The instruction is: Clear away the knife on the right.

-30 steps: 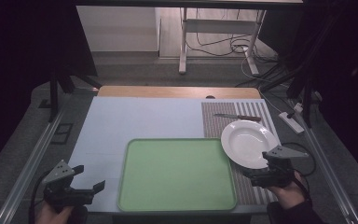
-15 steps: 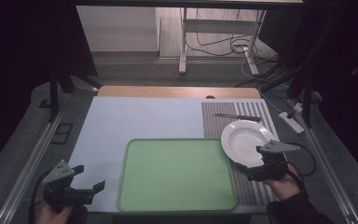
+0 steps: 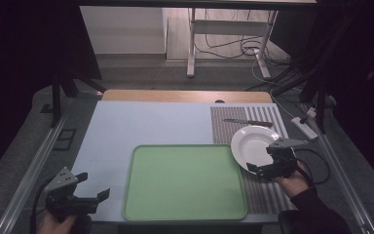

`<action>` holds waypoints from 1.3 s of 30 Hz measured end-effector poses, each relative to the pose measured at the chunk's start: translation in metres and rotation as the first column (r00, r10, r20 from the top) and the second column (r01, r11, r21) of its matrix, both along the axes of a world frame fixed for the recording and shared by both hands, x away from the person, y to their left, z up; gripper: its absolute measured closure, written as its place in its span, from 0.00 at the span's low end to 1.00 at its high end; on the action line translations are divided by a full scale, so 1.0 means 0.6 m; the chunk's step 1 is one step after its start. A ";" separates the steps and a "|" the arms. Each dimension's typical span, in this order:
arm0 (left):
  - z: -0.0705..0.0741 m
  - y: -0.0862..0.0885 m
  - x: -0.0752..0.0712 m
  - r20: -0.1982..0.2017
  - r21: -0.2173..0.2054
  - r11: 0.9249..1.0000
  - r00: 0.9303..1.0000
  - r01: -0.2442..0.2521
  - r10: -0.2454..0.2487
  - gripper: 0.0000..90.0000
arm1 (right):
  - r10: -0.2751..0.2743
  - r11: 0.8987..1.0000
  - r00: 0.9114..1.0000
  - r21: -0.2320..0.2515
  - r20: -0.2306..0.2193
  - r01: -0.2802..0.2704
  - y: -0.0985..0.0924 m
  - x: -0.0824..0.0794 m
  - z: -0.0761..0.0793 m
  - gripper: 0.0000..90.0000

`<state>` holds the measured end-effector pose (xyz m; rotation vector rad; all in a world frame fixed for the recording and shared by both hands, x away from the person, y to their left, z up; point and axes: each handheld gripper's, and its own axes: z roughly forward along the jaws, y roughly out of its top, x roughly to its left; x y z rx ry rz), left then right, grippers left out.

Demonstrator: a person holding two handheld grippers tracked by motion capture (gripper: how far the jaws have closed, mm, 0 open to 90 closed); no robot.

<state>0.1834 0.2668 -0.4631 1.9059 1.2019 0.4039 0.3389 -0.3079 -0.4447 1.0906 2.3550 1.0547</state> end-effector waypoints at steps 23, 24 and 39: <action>0.000 -0.001 0.001 -0.001 0.001 1.000 1.000 0.001 -0.001 0.02 | -0.105 0.992 0.993 -0.077 -0.049 0.101 -0.001 0.083 -0.014 0.00; 0.000 -0.001 0.001 -0.001 0.001 1.000 1.000 0.002 -0.002 0.02 | -0.107 0.991 0.993 -0.080 -0.049 0.103 -0.002 0.087 -0.014 0.00; 0.000 0.000 0.001 -0.002 0.000 1.000 1.000 0.002 -0.002 0.02 | -0.154 0.983 0.985 -0.116 -0.075 0.145 -0.017 0.144 -0.022 0.00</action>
